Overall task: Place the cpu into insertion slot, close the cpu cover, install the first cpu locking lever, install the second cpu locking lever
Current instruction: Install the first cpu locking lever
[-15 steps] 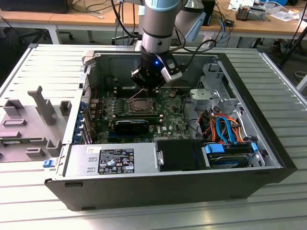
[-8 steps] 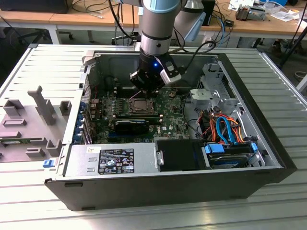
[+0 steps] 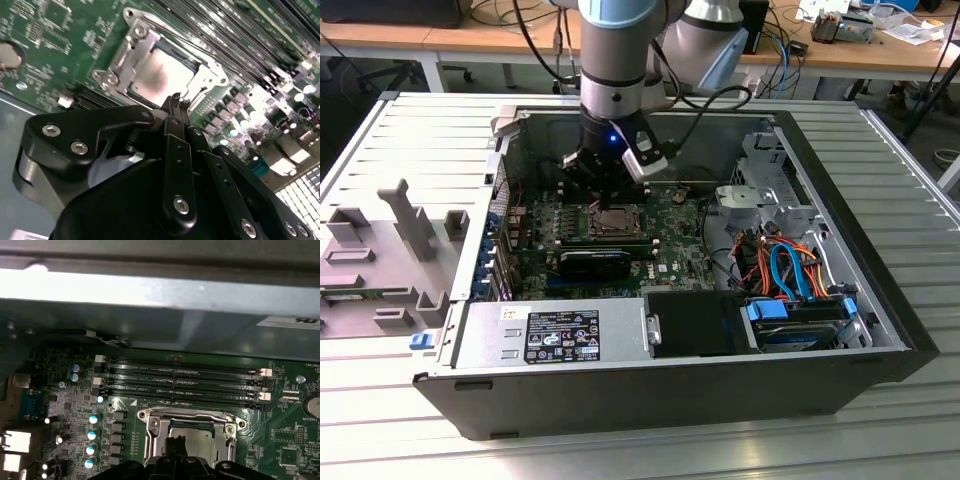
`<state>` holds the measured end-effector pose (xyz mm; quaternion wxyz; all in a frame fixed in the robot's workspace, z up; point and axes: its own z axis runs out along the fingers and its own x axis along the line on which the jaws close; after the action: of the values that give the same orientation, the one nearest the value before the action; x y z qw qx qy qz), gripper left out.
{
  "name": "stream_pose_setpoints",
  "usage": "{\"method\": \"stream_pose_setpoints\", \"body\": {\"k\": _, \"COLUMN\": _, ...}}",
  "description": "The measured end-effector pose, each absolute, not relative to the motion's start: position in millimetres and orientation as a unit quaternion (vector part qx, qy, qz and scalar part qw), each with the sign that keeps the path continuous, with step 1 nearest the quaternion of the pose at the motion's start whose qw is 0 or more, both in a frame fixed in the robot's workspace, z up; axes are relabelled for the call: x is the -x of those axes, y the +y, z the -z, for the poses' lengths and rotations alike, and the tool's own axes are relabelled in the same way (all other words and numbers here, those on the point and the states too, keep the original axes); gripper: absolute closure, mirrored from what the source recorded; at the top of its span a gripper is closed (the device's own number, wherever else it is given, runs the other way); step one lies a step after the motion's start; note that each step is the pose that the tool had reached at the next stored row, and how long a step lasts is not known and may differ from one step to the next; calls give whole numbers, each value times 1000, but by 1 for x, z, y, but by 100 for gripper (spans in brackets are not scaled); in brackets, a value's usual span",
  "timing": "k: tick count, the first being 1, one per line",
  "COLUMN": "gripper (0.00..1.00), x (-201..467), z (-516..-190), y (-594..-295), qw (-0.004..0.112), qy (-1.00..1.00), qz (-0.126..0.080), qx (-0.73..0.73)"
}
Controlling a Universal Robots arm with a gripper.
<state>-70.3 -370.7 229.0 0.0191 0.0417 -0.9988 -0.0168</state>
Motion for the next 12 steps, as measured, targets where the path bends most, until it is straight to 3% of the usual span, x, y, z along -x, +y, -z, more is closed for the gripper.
{"method": "stream_pose_setpoints", "body": {"k": 12, "gripper": 89, "x": 75, "z": -231, "y": -356, "qw": 17, "qy": -998, "qz": 18, "qx": -57}}
